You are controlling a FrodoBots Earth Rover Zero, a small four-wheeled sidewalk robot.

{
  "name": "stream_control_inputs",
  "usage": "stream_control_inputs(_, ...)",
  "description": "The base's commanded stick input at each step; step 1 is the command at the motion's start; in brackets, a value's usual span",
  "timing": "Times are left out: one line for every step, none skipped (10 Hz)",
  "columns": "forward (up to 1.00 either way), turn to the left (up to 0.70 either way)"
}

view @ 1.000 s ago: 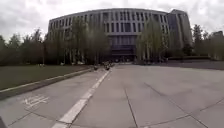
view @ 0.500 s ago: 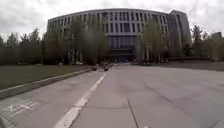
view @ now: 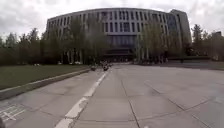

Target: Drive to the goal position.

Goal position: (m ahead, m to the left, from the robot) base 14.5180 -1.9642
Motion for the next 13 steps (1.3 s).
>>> stream_control_inputs(0.7, 0.0)
stream_control_inputs(0.7, 0.0)
stream_control_inputs(0.7, 0.0)
stream_control_inputs(0.7, 0.0)
stream_control_inputs(0.7, 0.0)
stream_control_inputs(0.7, 0.0)
stream_control_inputs(0.7, 0.0)
stream_control_inputs(0.7, 0.0)
stream_control_inputs(0.7, 0.0)
stream_control_inputs(0.7, 0.0)
stream_control_inputs(0.7, -0.08)
stream_control_inputs(0.7, -0.14)
stream_control_inputs(0.7, -0.14)
